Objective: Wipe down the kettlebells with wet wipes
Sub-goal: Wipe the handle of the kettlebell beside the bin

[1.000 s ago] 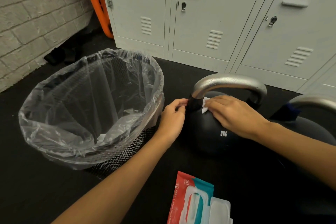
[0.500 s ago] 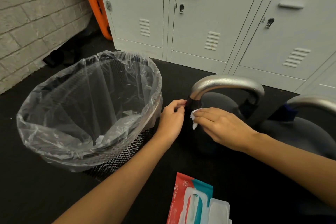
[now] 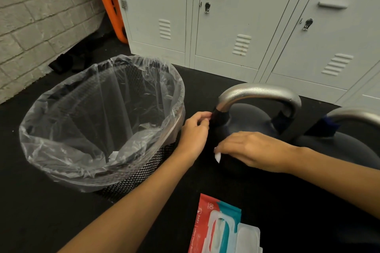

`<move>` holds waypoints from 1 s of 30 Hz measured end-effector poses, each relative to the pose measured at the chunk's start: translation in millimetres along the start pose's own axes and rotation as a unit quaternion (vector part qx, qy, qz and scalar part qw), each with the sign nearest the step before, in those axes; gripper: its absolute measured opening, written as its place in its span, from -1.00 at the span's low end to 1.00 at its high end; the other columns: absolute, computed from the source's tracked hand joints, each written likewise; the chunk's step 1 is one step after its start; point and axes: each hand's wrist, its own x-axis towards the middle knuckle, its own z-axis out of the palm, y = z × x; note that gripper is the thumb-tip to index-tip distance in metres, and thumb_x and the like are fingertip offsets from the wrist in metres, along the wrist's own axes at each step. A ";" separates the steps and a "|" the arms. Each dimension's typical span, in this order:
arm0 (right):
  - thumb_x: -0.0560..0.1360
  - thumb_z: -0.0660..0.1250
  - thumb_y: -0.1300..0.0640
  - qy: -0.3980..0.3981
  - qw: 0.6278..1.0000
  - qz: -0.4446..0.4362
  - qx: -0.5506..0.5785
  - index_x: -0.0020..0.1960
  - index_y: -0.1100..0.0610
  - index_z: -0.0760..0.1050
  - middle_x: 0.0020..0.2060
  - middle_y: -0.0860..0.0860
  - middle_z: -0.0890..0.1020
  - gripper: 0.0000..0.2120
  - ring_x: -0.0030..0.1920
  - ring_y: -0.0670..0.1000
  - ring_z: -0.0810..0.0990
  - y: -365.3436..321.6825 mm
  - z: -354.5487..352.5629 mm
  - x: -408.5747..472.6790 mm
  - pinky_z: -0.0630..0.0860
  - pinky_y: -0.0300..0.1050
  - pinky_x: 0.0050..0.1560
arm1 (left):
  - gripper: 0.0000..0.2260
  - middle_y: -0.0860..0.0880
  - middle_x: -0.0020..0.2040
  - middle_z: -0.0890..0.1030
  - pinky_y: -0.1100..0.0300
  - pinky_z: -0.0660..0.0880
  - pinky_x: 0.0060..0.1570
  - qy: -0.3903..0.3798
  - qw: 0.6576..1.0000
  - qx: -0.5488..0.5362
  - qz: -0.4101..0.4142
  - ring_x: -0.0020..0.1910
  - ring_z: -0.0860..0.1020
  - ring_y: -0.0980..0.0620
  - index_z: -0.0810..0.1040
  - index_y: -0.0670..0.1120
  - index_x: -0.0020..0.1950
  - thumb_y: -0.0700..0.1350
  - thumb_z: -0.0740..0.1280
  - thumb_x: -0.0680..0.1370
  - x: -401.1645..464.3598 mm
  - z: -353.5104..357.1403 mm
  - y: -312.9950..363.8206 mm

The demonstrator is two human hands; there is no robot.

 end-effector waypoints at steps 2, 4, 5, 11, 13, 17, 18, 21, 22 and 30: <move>0.63 0.24 0.16 0.059 0.992 0.068 0.089 0.32 0.01 0.53 0.21 -0.12 0.60 -0.71 0.22 -0.21 0.51 -4.6 -9.6 -3.6 0.41 -0.33 0.26 | -0.80 0.13 0.05 0.57 0.03 0.47 0.22 0.016 1.000 -0.005 -0.002 0.13 0.53 0.09 0.53 0.11 0.08 -0.15 0.17 0.62 -0.7 1.6 -0.6; 0.61 0.27 0.15 0.136 0.971 0.116 0.159 0.26 -0.01 0.58 0.13 -0.17 0.64 -0.74 0.18 -0.23 0.55 -6.7 -15.9 -4.6 0.46 -0.31 0.21 | -0.83 0.10 0.01 0.56 0.03 0.49 0.18 0.040 0.999 -0.017 0.001 0.08 0.54 0.07 0.53 0.06 0.08 -0.14 0.20 0.61 -1.1 2.8 0.2; 0.61 0.28 0.13 0.166 0.959 0.135 0.186 0.23 -0.03 0.60 0.08 -0.18 0.65 -0.76 0.15 -0.21 0.57 -7.8 -18.7 -5.0 0.51 -0.26 0.15 | -0.85 0.09 -0.02 0.55 0.05 0.51 0.14 0.047 0.998 -0.031 0.003 0.03 0.55 0.06 0.54 0.02 0.08 -0.14 0.21 0.60 -2.1 2.9 1.9; 0.59 0.31 0.12 0.255 0.910 0.174 0.279 0.14 -0.15 0.61 0.05 -0.17 0.65 -0.77 0.09 -0.10 0.61 -16.8 -41.5 0.4 0.66 -0.05 -0.24 | -0.79 -0.06 -0.12 0.59 0.07 0.50 -0.04 -0.029 0.990 -0.131 0.048 -0.12 0.56 0.03 0.57 -0.12 0.04 -0.09 0.16 0.64 -19.1 -3.2 16.7; 0.59 0.32 0.13 0.282 0.897 0.179 0.290 0.10 -0.15 0.60 0.03 -0.17 0.67 -0.79 0.08 -0.14 0.63 -20.6 -50.0 7.9 0.66 -0.06 -0.11 | -0.76 -0.06 -0.09 0.60 0.09 0.50 -0.02 -0.044 0.985 -0.160 0.049 -0.08 0.58 0.01 0.58 -0.07 0.02 -0.02 0.15 0.63 -24.0 -5.6 21.8; 0.58 0.35 0.11 0.297 0.921 0.164 0.191 0.13 0.04 0.64 -0.02 -0.16 0.69 -0.83 0.04 -0.20 0.63 -22.3 -70.0 16.3 0.53 -0.23 0.14 | -0.83 -0.05 -0.01 0.64 0.16 0.51 0.00 -0.038 0.988 -0.128 0.082 -0.02 0.61 0.04 0.57 -0.04 0.08 -0.02 0.26 0.59 -29.1 -7.7 29.8; 0.58 0.35 0.12 0.307 0.929 0.148 0.145 0.14 0.06 0.65 -0.03 -0.18 0.68 -0.83 0.03 -0.19 0.62 -21.8 -77.6 17.5 0.51 -0.27 0.11 | -0.84 -0.03 0.01 0.63 0.20 0.52 -0.01 -0.029 0.989 -0.113 0.090 -0.01 0.61 0.07 0.56 -0.04 0.12 -0.05 0.28 0.58 -28.7 -7.9 30.8; 0.59 0.34 0.16 0.357 0.927 0.108 0.035 0.14 0.14 0.65 -0.06 -0.13 0.66 -0.82 0.01 -0.13 0.59 -16.1 -104.5 22.1 0.47 -0.32 0.04 | -0.84 0.04 0.03 0.59 0.21 0.52 0.01 0.004 0.992 -0.099 0.080 0.00 0.58 0.13 0.54 -0.03 0.15 -0.08 0.28 0.59 -23.2 -10.3 31.9; 0.59 0.33 0.16 0.359 0.928 0.098 0.017 0.14 0.16 0.64 -0.06 -0.08 0.68 -0.82 0.00 -0.10 0.59 -13.0 -113.1 24.5 0.46 -0.31 0.03 | -0.85 0.05 0.04 0.58 0.18 0.51 0.04 0.013 0.995 -0.078 0.062 0.01 0.57 0.13 0.53 -0.01 0.14 -0.08 0.25 0.60 -20.6 -10.9 29.8; 0.60 0.29 0.11 0.051 0.990 0.125 -0.043 0.14 0.05 0.60 0.07 -0.06 0.67 -0.84 0.07 0.03 0.63 11.1 -99.1 41.8 0.52 0.03 0.11 | -0.49 -0.09 0.43 0.31 0.09 0.34 0.32 -0.104 0.981 0.112 -0.116 0.35 0.37 -0.04 0.18 -0.03 0.51 -0.03 0.24 0.60 -25.5 8.7 -12.1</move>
